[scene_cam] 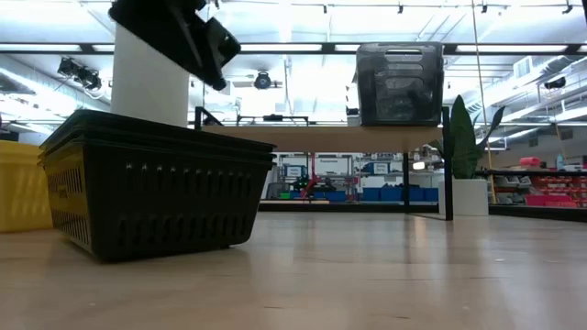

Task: Stack baskets on shelf by color
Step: Put the stacked black bins on the shelf

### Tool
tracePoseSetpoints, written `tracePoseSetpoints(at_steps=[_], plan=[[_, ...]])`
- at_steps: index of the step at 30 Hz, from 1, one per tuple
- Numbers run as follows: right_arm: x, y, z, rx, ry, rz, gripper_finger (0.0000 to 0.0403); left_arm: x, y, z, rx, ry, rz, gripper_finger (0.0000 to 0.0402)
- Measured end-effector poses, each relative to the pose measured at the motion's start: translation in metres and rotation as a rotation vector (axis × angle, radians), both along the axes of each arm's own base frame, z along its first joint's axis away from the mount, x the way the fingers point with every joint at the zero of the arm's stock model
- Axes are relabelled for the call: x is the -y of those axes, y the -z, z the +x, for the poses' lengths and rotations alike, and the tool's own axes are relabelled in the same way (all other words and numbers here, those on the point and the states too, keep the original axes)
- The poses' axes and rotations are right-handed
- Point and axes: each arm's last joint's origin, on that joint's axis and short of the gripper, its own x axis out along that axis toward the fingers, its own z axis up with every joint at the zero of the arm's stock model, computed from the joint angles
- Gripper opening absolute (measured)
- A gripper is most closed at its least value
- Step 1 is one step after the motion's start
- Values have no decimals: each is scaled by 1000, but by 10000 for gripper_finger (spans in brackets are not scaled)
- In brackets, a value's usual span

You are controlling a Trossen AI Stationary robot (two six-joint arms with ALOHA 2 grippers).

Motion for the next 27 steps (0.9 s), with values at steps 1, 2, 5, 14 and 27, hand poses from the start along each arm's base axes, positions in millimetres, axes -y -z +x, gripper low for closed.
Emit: tracePoseSetpoints(at_steps=[1,2,5,14,27], plan=[[0,0,0,4,9,-9,133,-1,1,3,3,-12,-32,141],[0,0,0,9,17,-15,132,-3,2,6,5,-32,-61,141],[1,-1,1,24,27,-15,130,-8,9,14,-30,-81,-143,141],[6,-22,-4,96,13,-38,129,-8,43,28,-142,-60,-86,141],[6,-26,-6,113,33,-40,129,-9,51,26,-151,86,74,129]])
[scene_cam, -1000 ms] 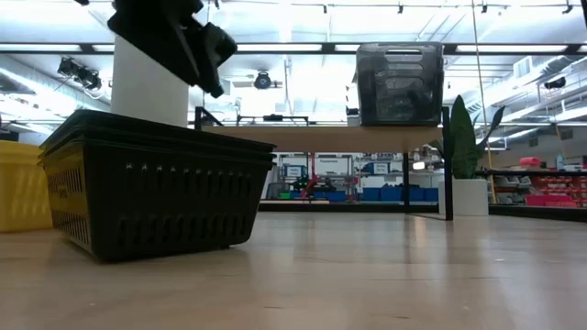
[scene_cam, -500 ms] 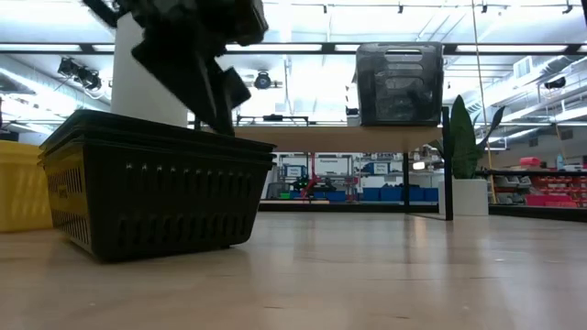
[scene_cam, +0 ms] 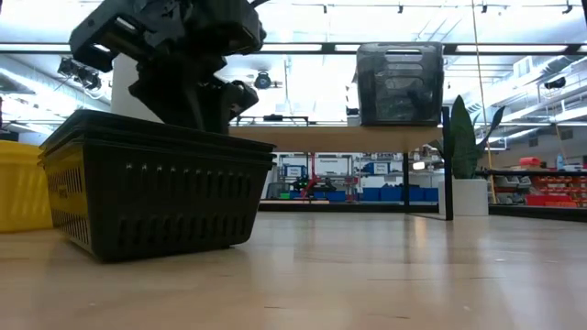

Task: Stack baskets on shelf by color
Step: Put the stacked black bins on the shelf

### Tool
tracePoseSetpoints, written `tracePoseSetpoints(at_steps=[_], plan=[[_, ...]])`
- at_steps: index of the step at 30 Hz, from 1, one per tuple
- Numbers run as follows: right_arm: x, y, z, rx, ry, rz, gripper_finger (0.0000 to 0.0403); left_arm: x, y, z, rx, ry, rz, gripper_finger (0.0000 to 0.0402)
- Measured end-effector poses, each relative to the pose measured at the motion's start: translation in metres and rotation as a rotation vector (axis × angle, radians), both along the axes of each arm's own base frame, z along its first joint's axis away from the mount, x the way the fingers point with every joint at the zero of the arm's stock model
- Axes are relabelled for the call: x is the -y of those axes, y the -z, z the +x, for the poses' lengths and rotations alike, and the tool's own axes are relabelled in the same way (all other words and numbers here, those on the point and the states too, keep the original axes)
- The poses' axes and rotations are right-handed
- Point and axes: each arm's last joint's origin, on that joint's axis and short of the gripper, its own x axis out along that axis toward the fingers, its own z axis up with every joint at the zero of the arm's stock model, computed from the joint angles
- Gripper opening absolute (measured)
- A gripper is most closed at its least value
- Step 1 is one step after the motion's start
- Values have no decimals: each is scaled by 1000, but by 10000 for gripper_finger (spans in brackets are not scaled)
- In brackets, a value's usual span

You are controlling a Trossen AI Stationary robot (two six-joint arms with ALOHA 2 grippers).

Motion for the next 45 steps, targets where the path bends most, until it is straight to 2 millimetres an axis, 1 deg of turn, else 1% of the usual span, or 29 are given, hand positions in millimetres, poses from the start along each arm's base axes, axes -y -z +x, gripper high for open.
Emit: tracePoseSetpoints(at_steps=[5,10,14,17,21,26,28,30,34,39,42,45], plan=[[0,0,0,3,7,-4,129,0,9,3,-18,24,34,119],[0,0,0,2,7,-5,129,0,21,3,-73,28,60,116],[0,0,0,-1,6,-8,129,0,26,4,-85,45,76,110],[1,1,0,-7,5,-13,129,1,26,4,-82,48,76,84],[1,2,-1,-19,6,-19,129,0,26,4,-88,39,66,25],[3,3,-5,-49,8,-15,129,-7,22,6,-101,-88,-23,21],[6,-1,-11,-57,13,-8,129,-13,15,5,-90,-140,-55,21],[12,-7,-21,-53,25,1,129,-19,4,5,-96,-191,-74,21],[26,-23,-43,-21,72,7,129,-34,-31,8,-87,-328,-176,21],[46,-37,-66,-5,129,-49,129,-56,-72,16,-97,-596,-298,21],[55,-42,-74,-3,139,-75,129,-71,-97,20,-66,-757,-367,21],[61,-46,-79,2,130,-96,129,-89,-120,21,-24,-910,-404,21]])
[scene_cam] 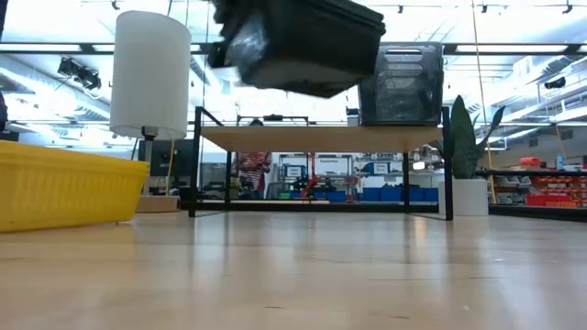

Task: Stack baskets on shelf by color
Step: Put the stacked black bins on the shelf

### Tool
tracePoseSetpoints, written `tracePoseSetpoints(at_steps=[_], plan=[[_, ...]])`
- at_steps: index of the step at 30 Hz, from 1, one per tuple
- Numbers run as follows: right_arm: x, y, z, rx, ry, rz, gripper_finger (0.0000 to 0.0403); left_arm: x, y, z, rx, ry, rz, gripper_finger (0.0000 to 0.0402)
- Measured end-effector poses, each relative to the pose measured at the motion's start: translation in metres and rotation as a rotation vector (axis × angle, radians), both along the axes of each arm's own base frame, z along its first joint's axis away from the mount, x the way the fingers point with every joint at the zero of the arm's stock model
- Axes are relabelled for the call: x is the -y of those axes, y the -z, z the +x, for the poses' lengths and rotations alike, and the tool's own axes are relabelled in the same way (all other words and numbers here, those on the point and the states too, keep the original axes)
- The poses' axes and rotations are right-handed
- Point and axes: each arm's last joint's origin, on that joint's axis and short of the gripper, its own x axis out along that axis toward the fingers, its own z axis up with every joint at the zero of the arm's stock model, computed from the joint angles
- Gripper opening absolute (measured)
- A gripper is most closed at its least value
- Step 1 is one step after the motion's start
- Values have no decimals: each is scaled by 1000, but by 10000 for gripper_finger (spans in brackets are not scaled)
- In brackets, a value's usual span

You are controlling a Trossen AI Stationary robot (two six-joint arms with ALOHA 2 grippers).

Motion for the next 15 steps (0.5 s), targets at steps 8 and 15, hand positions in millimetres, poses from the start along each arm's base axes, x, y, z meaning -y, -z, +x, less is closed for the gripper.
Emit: tracePoseSetpoints(at_steps=[8,15], plan=[[4,-4,-6,-9,-40,-47,129,-54,-27,-5,64,-276,-110,22],[11,-12,-20,6,-73,-76,129,-67,-24,-14,-1,-271,-166,21]])
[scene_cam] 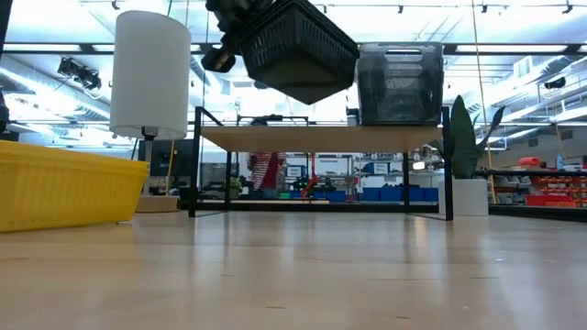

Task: Stack baskets on shelf by color
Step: Put the stacked black bins on the shelf

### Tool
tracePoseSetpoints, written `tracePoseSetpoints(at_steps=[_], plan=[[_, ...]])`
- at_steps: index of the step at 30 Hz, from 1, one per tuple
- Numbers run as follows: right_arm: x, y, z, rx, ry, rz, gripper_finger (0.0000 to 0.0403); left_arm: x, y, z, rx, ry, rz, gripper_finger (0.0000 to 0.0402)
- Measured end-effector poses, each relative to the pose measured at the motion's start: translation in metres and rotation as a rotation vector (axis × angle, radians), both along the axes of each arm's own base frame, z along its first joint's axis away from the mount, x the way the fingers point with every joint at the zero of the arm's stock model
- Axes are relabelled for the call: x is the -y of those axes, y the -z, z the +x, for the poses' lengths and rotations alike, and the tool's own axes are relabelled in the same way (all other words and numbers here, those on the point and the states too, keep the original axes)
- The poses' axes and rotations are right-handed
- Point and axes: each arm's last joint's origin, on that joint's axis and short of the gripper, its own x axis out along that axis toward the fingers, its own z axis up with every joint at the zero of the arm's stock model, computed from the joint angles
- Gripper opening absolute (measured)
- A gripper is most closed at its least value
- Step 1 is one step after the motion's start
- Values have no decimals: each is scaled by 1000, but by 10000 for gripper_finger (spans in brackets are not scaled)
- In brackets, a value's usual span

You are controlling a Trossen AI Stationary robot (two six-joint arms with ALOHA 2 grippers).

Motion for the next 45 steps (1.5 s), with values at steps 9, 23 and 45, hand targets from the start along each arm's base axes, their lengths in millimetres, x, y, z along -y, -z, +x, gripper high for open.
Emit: tracePoseSetpoints(at_steps=[9,23,45], plan=[[11,-11,-21,25,-33,-40,129,-13,2,-8,-51,-91,-31,24],[14,-13,-27,14,-58,-91,129,-43,16,11,-6,-503,117,26],[11,-14,-25,17,-124,-80,129,-21,35,38,36,-670,37,42]])
